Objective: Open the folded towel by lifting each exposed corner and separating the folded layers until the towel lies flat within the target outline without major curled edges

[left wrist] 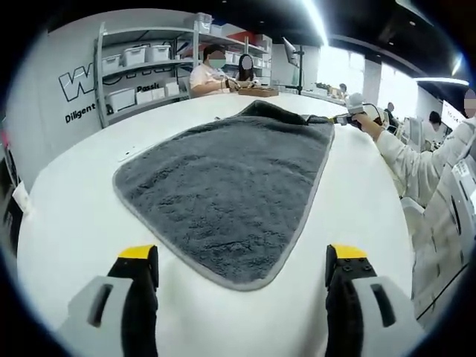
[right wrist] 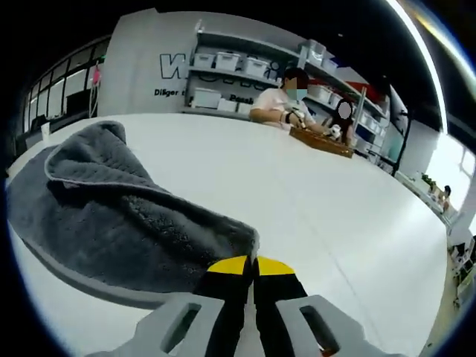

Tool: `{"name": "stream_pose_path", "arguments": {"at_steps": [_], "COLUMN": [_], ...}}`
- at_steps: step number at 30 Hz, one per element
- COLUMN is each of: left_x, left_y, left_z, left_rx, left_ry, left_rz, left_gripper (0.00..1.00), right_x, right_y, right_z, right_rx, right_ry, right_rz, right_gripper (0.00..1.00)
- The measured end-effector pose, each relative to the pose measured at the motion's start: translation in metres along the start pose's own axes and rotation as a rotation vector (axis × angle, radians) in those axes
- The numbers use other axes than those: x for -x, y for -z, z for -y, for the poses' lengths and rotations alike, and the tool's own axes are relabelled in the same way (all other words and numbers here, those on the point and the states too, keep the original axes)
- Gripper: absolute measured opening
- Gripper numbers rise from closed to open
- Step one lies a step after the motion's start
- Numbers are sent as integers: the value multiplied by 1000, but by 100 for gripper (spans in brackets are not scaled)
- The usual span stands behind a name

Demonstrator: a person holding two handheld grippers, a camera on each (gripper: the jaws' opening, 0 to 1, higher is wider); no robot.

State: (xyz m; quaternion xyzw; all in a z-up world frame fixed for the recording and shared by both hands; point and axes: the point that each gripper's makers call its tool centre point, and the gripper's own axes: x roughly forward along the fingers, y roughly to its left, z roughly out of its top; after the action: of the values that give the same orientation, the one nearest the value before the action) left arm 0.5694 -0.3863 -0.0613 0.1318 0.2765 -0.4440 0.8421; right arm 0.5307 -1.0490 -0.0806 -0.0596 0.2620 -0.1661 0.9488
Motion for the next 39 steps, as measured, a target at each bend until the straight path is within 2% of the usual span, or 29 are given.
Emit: {"name": "stream_pose_path", "arguments": {"at_steps": [6, 9, 14, 17, 20, 23, 26, 32, 34, 39], "left_x": [-1, -1, -1, -1, 0, 1, 1, 0, 1, 2], "left_y": [0, -1, -1, -1, 1, 2, 1, 1, 1, 1], "left_z": [1, 0, 1, 1, -4, -7, -6, -4, -5, -6], "left_rx": [-1, 3, 6, 12, 46, 53, 52, 50, 52, 57], "left_ry": [3, 3, 3, 2, -16, -30, -26, -20, -23, -24], "left_rz": [-1, 0, 2, 5, 7, 7, 12, 11, 12, 18], "left_gripper": [91, 91, 90, 90, 90, 90, 90, 90, 90, 90], "right_x": [-3, -1, 2, 9, 17, 25, 31, 41, 43, 52], "right_y": [0, 0, -2, -5, -6, -9, -12, -24, -26, -40], "right_z": [2, 7, 19, 25, 29, 27, 27, 8, -2, -29], "right_rx": [17, 42, 57, 39, -12, -63, -72, -40, -17, 32], "right_ry": [21, 59, 132, 168, 191, 170, 160, 108, 86, 31], "right_rz": [-11, -27, -60, -63, -61, -49, -49, -48, -68, -63], "right_gripper": [0, 3, 20, 35, 57, 71, 79, 94, 99, 99]}}
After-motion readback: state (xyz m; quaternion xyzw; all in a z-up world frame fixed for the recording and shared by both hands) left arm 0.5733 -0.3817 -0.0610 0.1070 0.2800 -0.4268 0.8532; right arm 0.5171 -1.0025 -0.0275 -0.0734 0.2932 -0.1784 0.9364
